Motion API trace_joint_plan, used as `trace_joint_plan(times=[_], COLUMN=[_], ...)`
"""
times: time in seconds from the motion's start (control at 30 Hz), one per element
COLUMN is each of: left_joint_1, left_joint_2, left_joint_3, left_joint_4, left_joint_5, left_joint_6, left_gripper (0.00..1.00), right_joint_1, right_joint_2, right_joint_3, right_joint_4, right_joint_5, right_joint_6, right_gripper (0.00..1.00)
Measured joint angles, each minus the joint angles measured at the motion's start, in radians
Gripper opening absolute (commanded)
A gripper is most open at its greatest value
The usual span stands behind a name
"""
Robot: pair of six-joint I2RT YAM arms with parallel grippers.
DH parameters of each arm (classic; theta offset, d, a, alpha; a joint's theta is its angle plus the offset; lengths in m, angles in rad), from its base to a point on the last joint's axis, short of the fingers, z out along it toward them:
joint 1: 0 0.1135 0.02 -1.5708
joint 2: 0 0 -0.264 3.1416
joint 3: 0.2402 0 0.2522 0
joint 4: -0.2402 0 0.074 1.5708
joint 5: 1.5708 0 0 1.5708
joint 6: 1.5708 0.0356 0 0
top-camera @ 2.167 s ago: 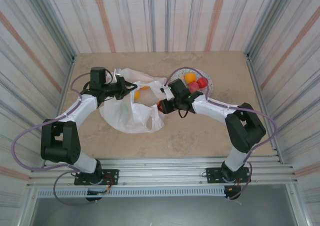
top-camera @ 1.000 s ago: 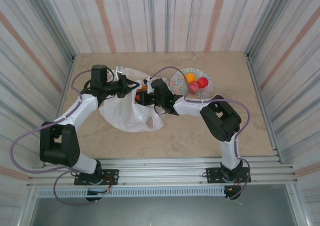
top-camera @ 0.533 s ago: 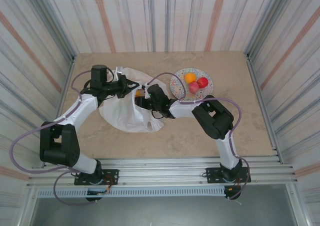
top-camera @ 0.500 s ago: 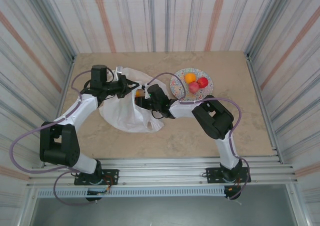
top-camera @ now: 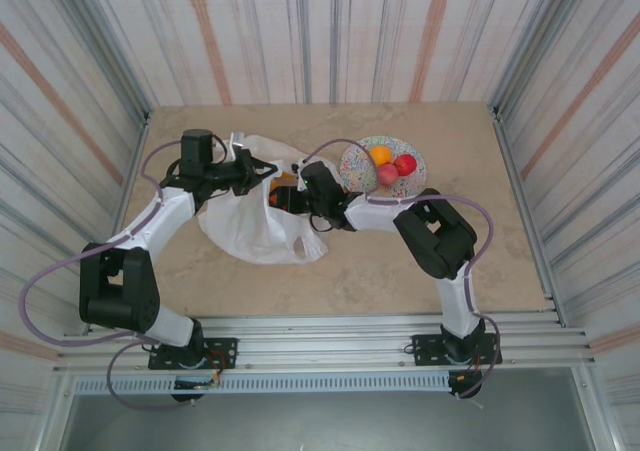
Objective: Place the fruits into the plastic bag
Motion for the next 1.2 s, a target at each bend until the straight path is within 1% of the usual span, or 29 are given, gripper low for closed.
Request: trace_joint_plan(times=[0.17,0.33,0.4,0.67,0.77,0.9,1.03,1.2], left_joint_1=[0.002,0.002,0.002,0.003,0.006,0.009,0.009,0.009], left_joint_2=[0.000,0.000,0.000,0.000,0.002,0.003,0.010,0.012], left_joint_3=[0.000,0.000,0.000,0.000,0.000,0.000,0.000,0.000], left_joint_4=[0.000,0.000,0.000,0.000,0.000,0.000,0.000,0.000], left_joint_5=[0.000,0.000,0.000,0.000,0.000,0.000,0.000,0.000], left_joint_6=[0.000,0.000,0.000,0.000,0.000,0.000,0.000,0.000], left_gripper=[0.00,0.00,0.00,0.00,0.00,0.00,0.00,0.00], right_joint_1=[-0.030,-0.037,-0.037,-0.037,-0.037,-0.046,-0.077,-0.105], right_joint_2=[-0.009,-0.039,-0.074,-0.288,-0.361,-0.443,-0.500,-0.488], right_joint_3=[0.000,-0.001,-0.007,-0.047,-0.082,-0.149,-0.220,-0.256], right_joint_4=[-0.053,-0.115,-0.141,-0.249,-0.294,-0.340,-0.375,-0.391], right_joint_5=[0.011,0.016,0.026,0.099,0.150,0.219,0.274,0.303], right_joint_6=[-0.001,-0.031,-0.052,-0.187,-0.242,-0.299,-0.323,-0.335], right_gripper=[0.90,0.90,0.89,0.88,0.88,0.91,0.95,0.98])
